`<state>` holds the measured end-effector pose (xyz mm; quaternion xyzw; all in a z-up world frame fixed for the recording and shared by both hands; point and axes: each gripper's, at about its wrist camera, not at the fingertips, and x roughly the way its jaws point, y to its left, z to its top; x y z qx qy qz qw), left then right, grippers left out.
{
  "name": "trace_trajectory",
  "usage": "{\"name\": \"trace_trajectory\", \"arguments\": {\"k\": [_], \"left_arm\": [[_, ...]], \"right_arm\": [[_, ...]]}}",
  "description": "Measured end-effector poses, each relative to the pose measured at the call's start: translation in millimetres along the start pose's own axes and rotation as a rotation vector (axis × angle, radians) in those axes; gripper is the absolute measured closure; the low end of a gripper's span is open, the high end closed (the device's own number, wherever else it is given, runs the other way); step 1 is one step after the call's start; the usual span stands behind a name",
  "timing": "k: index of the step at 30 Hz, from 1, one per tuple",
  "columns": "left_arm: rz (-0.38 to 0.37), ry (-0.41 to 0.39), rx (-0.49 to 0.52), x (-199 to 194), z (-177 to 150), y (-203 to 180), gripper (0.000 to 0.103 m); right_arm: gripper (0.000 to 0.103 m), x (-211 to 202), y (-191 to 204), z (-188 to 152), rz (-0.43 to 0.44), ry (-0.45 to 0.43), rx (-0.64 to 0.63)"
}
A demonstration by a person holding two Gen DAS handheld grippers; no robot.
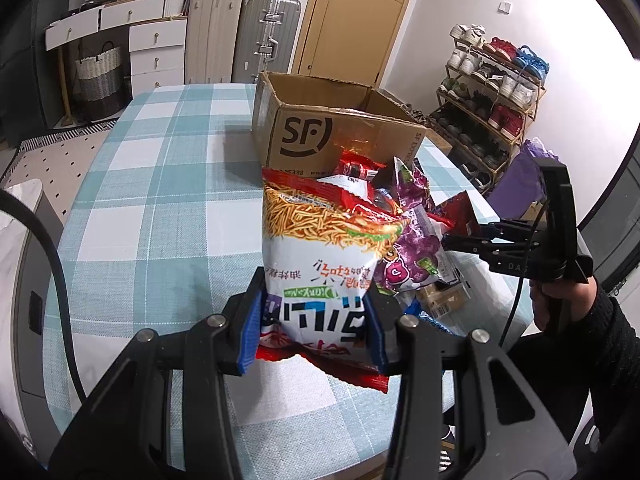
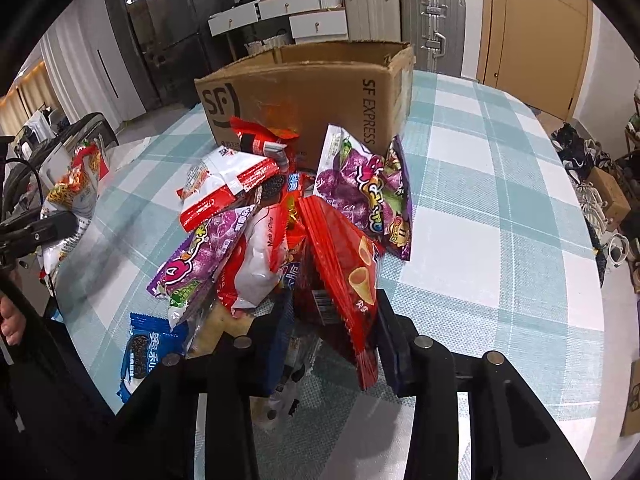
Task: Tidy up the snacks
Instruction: 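Lift the noodle bag with the left gripper while the right gripper grasps a red chip bag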
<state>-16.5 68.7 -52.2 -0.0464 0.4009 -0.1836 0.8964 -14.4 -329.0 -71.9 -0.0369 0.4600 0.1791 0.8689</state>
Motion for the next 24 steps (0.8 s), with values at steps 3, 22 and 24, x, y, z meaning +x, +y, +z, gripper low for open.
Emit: {"name": "trace_trajectory", "arguments": {"k": [3,22,24], "left_arm": [[0.004,-0.003,-0.004,0.4,0.4,-0.5,0.063],[0.006,-0.015,-0.026,-0.4,2.7,2.8,0.063],[0.005,-0.018,-0.03,-0.7,3.0,2.6,0.063]], "right_arm": [[0.064,-2.6,-0.7,-0.6,0.001,-0.008,0.007],[0.064,-42.3,-14.9,-6.6,0.019,-0.128,0.085],[0.065,-52.8,-15.6,-8.2,0.023,-0.165,0.091]]}}
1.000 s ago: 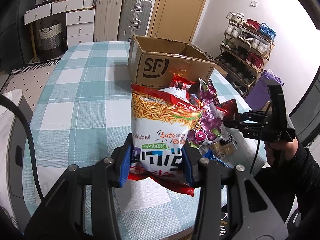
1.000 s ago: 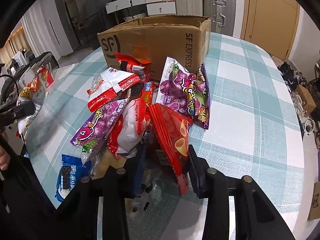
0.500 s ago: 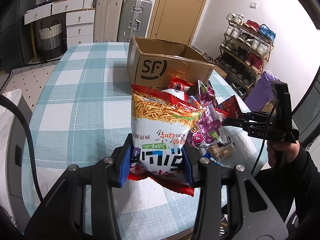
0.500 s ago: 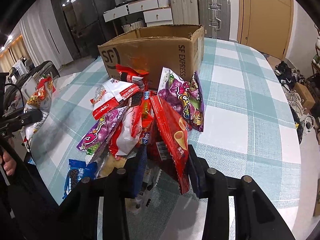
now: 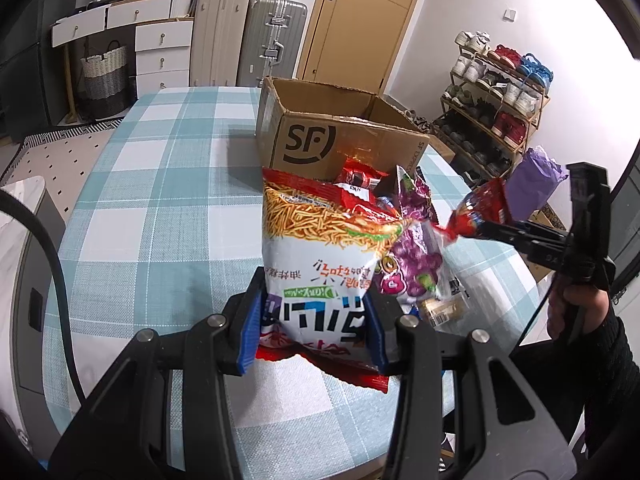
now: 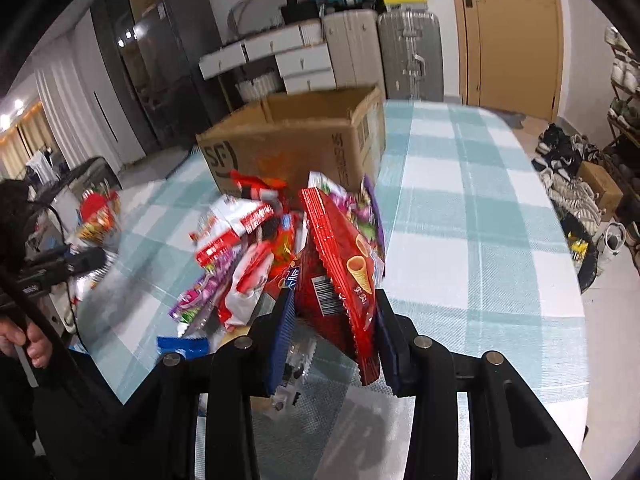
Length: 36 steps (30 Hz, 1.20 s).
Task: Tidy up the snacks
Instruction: 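Lift the noodle bag with the left gripper while the right gripper grasps a red chip bag, then carry both bags into the cardboard box and open both grippers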
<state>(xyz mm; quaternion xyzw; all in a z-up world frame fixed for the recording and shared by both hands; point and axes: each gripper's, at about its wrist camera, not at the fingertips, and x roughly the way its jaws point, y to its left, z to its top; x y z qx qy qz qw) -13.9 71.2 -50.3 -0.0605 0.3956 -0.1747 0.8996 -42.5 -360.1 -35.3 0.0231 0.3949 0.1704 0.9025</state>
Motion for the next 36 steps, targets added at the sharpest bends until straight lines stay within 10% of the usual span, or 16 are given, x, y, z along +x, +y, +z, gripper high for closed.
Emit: {"name": "trace_trajectory", "arguments": {"k": [20,36], "left_arm": [[-0.026,-0.083,0.004,-13.3,33.3,-22.0,0.063],[-0.064,-0.091,0.01,8.3,181.3,-39.1,0.063]], "right_arm": [[0.065,-44.1,24.6,22.5,0.103,-0.208,-0.008],[0.065,-64.5,54.3,122.4,0.149,-0.313,-0.077]]}}
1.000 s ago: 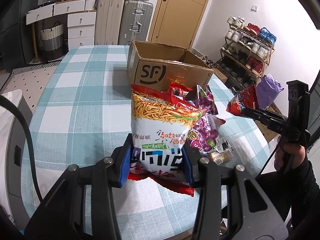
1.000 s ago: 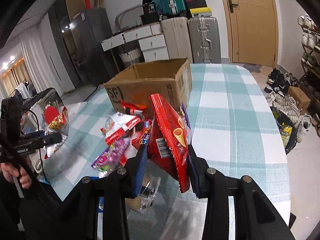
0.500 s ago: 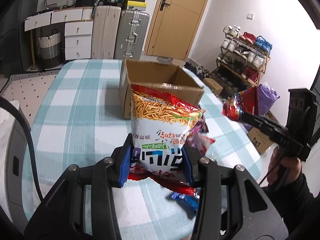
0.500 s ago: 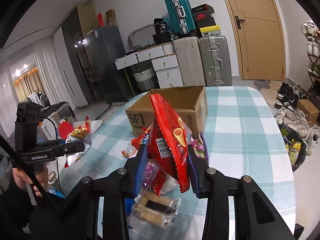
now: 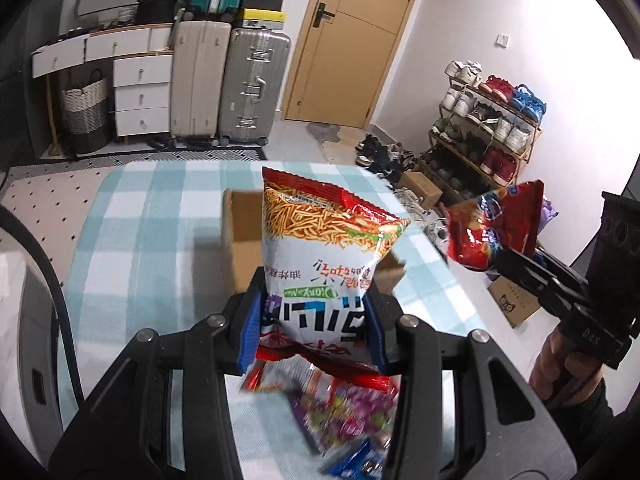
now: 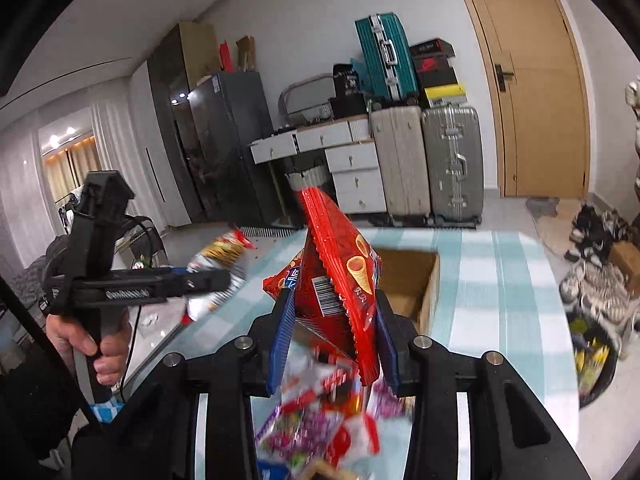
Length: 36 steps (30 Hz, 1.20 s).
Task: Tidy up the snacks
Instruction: 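Carry both bags into the cardboard box and open both grippers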
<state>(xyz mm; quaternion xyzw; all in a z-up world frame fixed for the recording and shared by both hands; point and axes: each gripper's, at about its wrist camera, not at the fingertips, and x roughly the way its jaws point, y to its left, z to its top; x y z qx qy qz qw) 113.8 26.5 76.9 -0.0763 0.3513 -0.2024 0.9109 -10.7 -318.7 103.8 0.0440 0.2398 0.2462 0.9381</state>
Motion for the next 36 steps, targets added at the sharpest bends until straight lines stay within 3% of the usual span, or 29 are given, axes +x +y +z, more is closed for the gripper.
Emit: {"name": "trace_trajectory", "arguments": {"k": [4,10,12,20,32,36], "left_arm": [[0.006,0.038,0.03,27.9,38.9,-12.3,0.063],[0.034,0.177,-0.023,100.6,76.3,-3.4,0.063],[0.092,0.227,0.013,127.8,77.6,-2.1,0.063],[0.133,0.34,0.017,192.3,56.9,11.0,0.063],[0.115,0.391,-0.029,219.2,41.4,29.6,0.063],[0.121,0.375,-0.026,214.8,42.8,31.5,0.047]], "right_arm": [[0.065,21.2,-7.0,36.2,-0.01,0.016,0.015],[0.065,87.6,-33.4,58.8,-0.083,0.141,0.027],[0.065,112.9,-45.1,55.8,-0.104,0.2,0.039],[0.065,185.1,-65.9,22.9,-0.154,0.355,-0.024],[0.064,214.0,-83.7,-4.3,-0.18,0.431,-0.039],[0.057,214.8,-84.9,-6.0,-0.179,0.429,-0.038]]}}
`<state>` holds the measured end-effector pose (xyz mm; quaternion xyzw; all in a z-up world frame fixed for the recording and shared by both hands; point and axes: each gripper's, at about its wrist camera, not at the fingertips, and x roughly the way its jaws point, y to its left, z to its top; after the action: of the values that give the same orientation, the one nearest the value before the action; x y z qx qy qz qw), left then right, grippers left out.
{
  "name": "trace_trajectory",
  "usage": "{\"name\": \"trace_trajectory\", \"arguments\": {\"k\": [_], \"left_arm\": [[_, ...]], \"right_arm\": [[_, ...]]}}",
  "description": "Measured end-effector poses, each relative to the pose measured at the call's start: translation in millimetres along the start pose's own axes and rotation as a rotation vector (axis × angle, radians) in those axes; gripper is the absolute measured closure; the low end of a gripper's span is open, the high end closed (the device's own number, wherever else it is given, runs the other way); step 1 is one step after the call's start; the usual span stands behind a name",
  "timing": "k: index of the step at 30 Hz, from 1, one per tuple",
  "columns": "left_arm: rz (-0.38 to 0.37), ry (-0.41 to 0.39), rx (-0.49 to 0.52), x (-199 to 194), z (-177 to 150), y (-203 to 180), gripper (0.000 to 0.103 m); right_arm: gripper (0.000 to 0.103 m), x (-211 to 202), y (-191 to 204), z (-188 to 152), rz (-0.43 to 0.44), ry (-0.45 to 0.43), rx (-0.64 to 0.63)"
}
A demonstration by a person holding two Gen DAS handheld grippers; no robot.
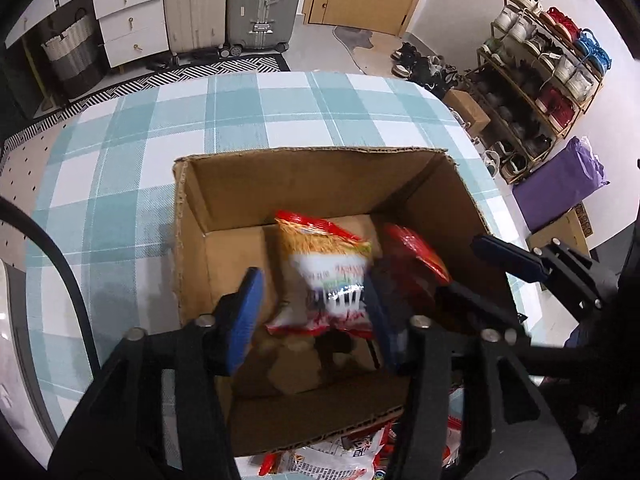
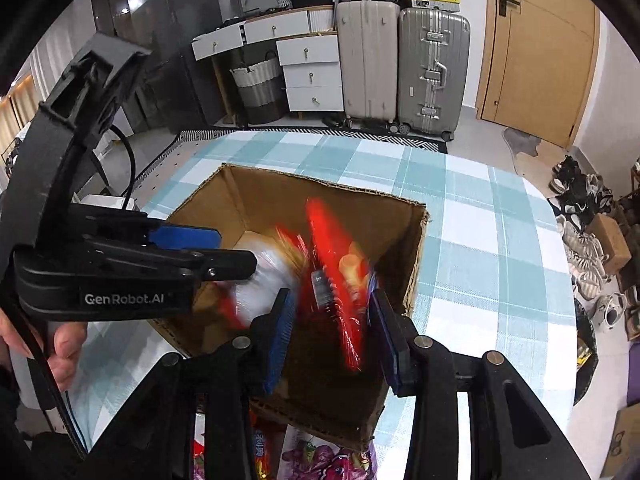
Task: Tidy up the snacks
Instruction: 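Carry both bags into the cardboard box and open both grippers, then move both tools back to the snack pile beside the box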
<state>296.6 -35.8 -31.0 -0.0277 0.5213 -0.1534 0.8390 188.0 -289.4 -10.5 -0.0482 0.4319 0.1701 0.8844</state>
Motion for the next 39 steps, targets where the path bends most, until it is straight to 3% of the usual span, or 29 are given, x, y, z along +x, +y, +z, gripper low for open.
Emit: {"name": "trace_trajectory", "arguments": {"k": [2,5,8,12,15,23,34,39], "left_arm": [[0.0,-0.014,-0.009,-5.4,-0.1,1.2,0.034],[-0.013,-0.045,-0.032,-16.5,-1.4,5.3,0.024],[-0.006,-0.067,-0.05,-27.1,-3.3,6.7,0.02],[0.028,-0.113,-0.037,-47.3,-9.9,2.4,0.013],[0.039,-0.18,-0.002,-71.2,-17.6,-6.4,0.001],[0.077,-0.303,-0.006,-134.3,-43.9,-16.7,0.001],[0.132,-0.386,0.038,-191.0,-99.6,-40.3,0.001],[0.12,-0.408,0.06,-209.2,-133.2,-50.9,0.001]], "right_arm": [[0.046,-1.7,2.6,-1.2,0.003,-0.015,-0.018],[0.034,-7.1,10.0,-2.9,-0.028,-0.037,-0.052],[0.017,-16.8,12.8,-4.4,-0.064,-0.085,-0.06],[0.016,-30.4,9.6,-4.3,-0.064,-0.128,-0.049],[0.01,-39.8,7.8,-4.9,-0.089,-0.143,-0.045],[0.004,-85.2,10.0,-16.4,-0.098,-0.211,-0.006],[0.001,-150.7,28.2,-41.3,-0.107,-0.283,0.003],[0.0,-174.9,33.0,-58.1,-0.1,-0.301,0.014]]}}
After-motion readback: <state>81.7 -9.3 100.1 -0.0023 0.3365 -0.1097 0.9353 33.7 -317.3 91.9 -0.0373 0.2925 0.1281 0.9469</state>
